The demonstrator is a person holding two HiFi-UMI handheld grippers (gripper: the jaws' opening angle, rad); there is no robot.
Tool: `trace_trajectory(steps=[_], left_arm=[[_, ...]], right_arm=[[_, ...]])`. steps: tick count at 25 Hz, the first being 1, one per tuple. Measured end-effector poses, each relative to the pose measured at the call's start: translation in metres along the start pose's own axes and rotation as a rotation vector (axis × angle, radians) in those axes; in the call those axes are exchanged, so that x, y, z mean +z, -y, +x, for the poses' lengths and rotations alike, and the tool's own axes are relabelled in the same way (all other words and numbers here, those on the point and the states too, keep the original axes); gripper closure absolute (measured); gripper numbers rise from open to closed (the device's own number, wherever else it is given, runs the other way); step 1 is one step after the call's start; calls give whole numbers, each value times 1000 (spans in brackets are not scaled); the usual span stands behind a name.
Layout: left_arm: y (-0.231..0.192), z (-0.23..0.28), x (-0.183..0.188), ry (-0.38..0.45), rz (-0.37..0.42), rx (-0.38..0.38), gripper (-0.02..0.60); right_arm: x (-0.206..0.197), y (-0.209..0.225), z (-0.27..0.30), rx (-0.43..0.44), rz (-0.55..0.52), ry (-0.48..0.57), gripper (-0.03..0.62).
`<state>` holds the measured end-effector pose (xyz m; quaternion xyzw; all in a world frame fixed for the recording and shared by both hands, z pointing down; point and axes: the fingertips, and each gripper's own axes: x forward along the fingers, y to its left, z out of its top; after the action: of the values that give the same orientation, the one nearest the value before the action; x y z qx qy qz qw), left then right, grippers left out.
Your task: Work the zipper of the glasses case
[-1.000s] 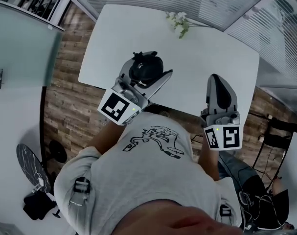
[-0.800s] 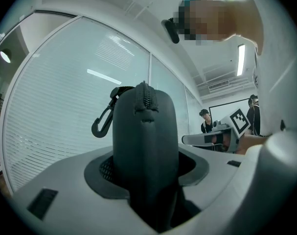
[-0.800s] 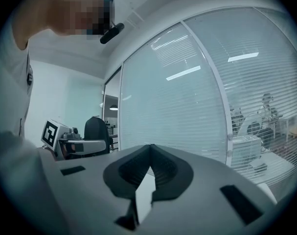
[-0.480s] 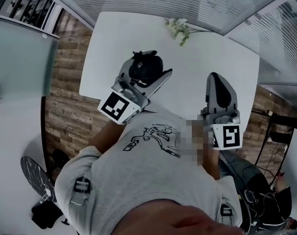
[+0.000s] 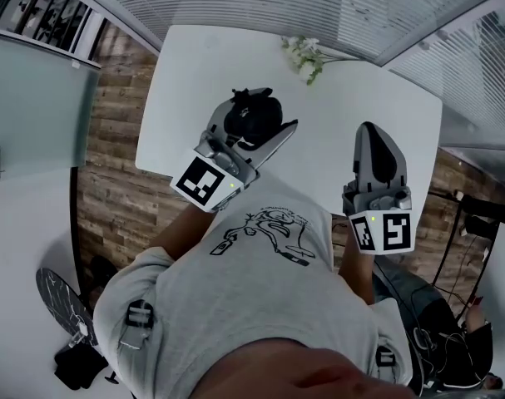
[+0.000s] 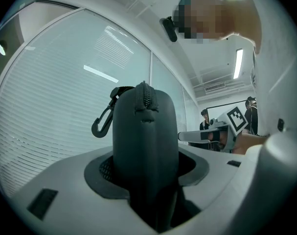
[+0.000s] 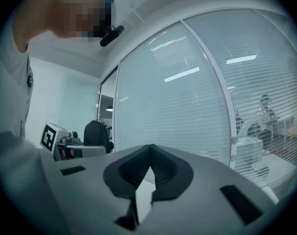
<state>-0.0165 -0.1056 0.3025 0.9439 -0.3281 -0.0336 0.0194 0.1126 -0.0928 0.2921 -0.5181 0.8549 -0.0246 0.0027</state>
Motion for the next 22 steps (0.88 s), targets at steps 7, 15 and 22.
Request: trace_trajectory(steps=[7,15,22], left_arm=[[1,7,-3,-6,1,-3,336],[0,12,-16,-33,31,11,336],[-2,17,-34,-50,43,24,336]], right_arm=[[4,6,2,4,0,6,589],[9,-1,6,54,29,20,588],[12,-21,13,140,92,32,565]])
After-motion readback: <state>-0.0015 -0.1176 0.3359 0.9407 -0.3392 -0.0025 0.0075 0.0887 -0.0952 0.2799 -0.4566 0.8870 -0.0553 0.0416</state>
